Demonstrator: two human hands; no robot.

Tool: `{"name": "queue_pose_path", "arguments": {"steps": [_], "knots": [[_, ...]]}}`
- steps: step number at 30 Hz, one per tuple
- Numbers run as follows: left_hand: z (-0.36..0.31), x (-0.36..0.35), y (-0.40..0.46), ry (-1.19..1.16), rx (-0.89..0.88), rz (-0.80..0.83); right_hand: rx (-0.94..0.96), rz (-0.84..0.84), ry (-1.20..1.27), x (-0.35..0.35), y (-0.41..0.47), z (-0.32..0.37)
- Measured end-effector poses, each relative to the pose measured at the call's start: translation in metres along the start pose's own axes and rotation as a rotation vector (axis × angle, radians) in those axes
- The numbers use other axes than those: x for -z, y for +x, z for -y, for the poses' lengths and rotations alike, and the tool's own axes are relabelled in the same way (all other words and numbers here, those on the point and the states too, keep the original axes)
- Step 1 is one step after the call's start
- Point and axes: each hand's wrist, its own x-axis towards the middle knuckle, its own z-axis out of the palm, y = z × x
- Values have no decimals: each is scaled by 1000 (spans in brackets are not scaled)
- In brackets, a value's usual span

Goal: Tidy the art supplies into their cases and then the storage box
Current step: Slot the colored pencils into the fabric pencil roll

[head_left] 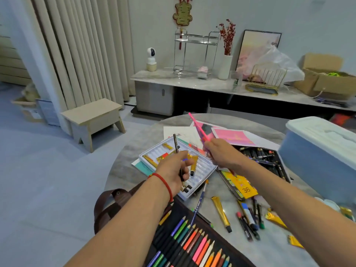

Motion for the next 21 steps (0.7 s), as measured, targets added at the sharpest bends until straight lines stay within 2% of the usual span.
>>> {"name": "queue_pose_path", "arguments": {"steps": [1, 2, 5, 7, 9, 12, 14, 17, 19, 21], "knots": [[0, -4, -6, 13, -3, 7, 9, 79, 234, 0, -30, 7], [-1, -7, -10, 32, 5, 32, 22, 145, 366, -2, -55, 13], [-6, -12, -34, 33, 58, 175, 48, 212, 408, -12, -108, 24], [-7, -11, -47, 37, 24, 208, 40, 206, 431, -17, -121, 25], [-3, -12, -57, 81, -34, 173, 24, 182, 436, -25, -130, 21], [-2, -4, -61, 129, -112, 18, 6, 182, 424, -38, -145, 8], [-15, 11, -58, 116, -183, -83, 35, 220, 261, -41, -152, -4], [-23, 45, -57, 202, -191, -111, 293, 116, -303, -40, -156, -23], [-9, 65, -53, 467, -104, -104, 404, 37, -514, -43, -151, -28], [12, 80, -44, 909, -119, -145, 441, 41, -621, -54, -139, -30]]}}
